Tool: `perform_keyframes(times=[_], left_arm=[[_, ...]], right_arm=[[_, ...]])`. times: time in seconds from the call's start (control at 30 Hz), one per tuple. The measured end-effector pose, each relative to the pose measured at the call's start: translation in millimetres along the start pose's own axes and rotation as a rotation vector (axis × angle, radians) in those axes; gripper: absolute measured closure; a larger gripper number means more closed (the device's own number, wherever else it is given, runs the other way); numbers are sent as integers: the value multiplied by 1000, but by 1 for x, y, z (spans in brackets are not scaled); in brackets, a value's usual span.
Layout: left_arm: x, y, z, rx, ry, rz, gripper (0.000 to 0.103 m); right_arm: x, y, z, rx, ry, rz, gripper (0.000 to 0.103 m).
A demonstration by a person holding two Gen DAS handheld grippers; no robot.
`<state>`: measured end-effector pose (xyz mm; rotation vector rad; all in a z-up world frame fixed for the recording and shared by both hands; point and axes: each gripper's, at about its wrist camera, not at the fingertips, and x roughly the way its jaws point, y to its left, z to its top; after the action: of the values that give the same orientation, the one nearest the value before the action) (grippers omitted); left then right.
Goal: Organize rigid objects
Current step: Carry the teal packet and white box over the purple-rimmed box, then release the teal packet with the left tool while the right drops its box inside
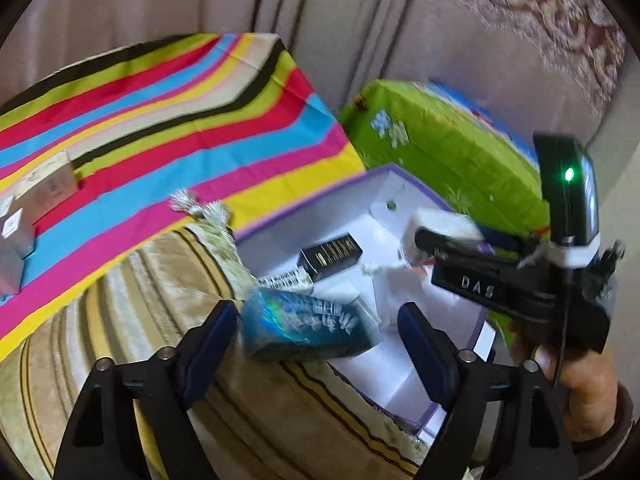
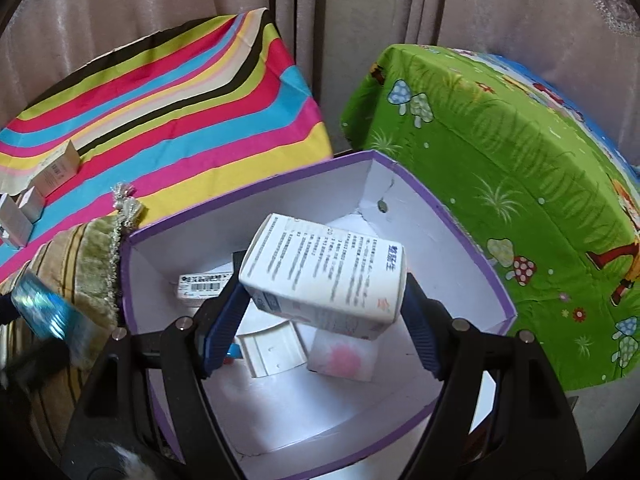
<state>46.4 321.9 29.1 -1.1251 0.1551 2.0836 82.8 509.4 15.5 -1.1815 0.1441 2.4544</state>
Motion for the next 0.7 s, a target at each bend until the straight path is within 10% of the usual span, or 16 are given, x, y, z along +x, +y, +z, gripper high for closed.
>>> perform_keyframes(times=[0.3,0.7], left_arm=[[-19,19,-3,-82,-79,-62,18],[-53,84,-19,-207,-134,121,19]], right_arm=[[-7,5,3,-25,-24,-18,9],[-26,43,6,-46,-89,79,9]])
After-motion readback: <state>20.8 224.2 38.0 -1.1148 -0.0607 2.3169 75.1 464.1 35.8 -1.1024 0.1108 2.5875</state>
